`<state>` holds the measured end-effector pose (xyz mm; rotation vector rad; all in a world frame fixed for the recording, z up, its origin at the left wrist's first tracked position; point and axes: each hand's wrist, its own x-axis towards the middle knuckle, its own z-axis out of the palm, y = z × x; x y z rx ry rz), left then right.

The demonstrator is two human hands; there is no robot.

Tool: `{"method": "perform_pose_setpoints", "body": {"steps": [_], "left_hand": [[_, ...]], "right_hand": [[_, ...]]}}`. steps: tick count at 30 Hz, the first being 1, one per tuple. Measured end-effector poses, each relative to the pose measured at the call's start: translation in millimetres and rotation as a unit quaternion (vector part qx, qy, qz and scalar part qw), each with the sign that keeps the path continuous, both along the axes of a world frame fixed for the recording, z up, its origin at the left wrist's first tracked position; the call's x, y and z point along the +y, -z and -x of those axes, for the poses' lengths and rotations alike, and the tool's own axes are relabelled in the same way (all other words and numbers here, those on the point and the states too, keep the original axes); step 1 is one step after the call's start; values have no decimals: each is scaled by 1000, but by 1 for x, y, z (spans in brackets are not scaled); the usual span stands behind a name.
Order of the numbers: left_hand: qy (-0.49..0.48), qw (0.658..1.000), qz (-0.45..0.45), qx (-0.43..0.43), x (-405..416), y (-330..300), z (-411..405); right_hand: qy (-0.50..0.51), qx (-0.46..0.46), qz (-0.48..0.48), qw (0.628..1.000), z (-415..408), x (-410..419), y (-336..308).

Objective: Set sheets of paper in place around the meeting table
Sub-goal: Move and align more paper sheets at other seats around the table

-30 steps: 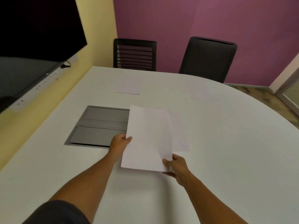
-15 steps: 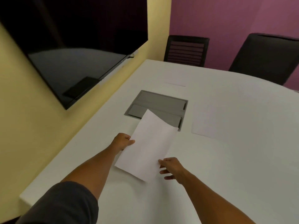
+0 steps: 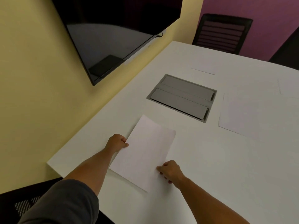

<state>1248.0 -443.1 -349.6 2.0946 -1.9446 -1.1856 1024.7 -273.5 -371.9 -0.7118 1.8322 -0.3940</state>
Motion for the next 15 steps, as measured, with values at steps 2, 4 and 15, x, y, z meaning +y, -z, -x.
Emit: {"method": "perform_pose_setpoints", "body": {"steps": [2, 4, 15], "left_hand": [[-4, 1000, -6, -13, 3, 11, -7], [-14, 1000, -14, -13, 3, 21, -12], [-3, 998, 19, -61, -2, 35, -4]], "right_hand": [[-23, 22, -12, 999, -7, 1, 6], [-39, 43, -23, 998, -12, 0, 11], [-97, 108, -43, 988, -17, -4, 13]]}}
